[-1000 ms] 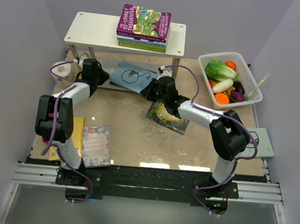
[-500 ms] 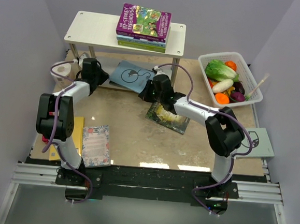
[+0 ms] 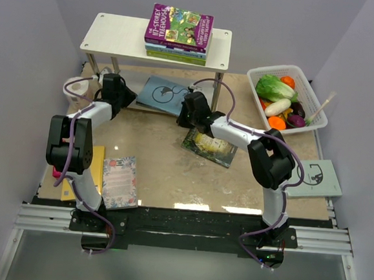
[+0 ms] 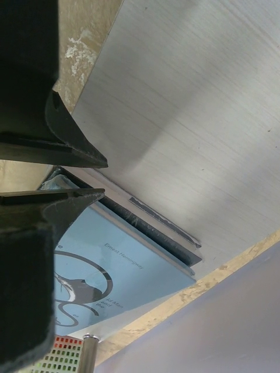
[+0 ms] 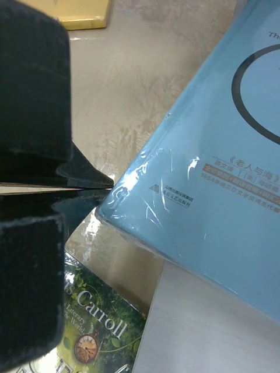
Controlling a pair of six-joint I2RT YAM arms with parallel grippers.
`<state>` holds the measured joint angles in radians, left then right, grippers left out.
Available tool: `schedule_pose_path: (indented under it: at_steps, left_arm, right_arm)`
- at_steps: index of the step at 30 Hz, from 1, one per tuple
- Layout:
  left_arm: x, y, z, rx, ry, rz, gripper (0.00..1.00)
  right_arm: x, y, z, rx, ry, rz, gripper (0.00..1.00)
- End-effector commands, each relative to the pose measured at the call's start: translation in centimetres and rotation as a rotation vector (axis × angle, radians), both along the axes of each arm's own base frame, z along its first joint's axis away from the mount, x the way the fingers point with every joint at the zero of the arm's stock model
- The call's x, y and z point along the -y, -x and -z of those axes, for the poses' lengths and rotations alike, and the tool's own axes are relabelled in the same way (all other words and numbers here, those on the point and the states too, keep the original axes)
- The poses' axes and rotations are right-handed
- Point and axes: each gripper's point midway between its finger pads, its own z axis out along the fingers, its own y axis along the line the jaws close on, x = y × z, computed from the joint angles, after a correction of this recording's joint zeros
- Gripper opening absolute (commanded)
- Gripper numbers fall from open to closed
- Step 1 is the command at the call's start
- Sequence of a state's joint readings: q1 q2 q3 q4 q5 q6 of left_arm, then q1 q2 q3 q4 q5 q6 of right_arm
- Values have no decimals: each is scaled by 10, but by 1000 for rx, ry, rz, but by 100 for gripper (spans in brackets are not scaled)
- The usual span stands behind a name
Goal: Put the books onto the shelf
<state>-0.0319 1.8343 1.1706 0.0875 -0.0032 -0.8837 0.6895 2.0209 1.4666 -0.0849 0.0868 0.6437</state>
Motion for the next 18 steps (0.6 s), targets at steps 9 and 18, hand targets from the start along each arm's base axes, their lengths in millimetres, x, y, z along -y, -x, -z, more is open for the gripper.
schedule_pose_path:
  at_steps: [9, 18]
  left_arm:
    - [-6, -9, -27, 75, 26, -9, 25]
    - [-7, -7, -32, 83, 27, -10, 25]
  right_arm:
    - [3, -24, -31, 76, -8, 66, 0]
    - [8, -35, -34, 86, 1, 93, 0]
